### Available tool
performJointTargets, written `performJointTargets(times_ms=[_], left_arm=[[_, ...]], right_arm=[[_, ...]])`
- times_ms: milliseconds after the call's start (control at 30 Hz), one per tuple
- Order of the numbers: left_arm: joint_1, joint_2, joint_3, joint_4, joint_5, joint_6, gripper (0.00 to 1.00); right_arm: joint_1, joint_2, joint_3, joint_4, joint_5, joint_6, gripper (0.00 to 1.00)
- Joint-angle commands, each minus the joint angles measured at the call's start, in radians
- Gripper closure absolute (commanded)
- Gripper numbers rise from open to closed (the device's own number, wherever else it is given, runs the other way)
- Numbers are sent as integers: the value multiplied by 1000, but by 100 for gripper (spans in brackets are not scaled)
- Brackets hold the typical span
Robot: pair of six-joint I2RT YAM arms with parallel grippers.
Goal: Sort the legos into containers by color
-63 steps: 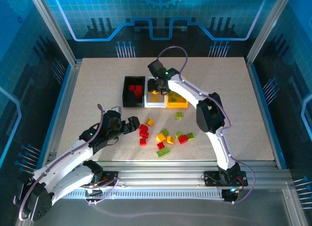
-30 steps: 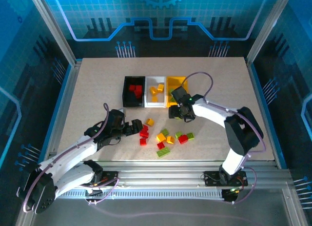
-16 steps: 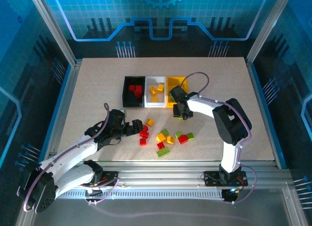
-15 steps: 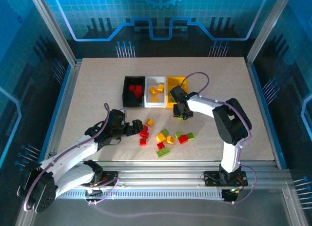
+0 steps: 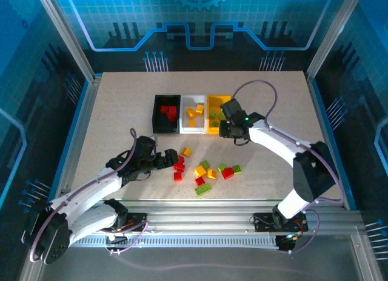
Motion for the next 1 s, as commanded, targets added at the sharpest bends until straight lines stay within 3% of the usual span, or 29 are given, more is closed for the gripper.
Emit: performJointTargets(times_ms=[0,267,500,700,967], left_arm=[[6,9,30,9,30,0,1],[7,-10,24,-11,41,3,1],[9,-14,21,-18,45,4,1],[11,9,38,-17,58,18,1],[10,47,81,-48,80,69,7]], right_arm=[[-26,76,114,-36,21,-23,62],[-69,404,453,-144,37,-12,62],[-82,528,606,-227,51,14,57],[-80,519,620,-235,30,28,39],[-53,304,457,-152,-18,29,30]])
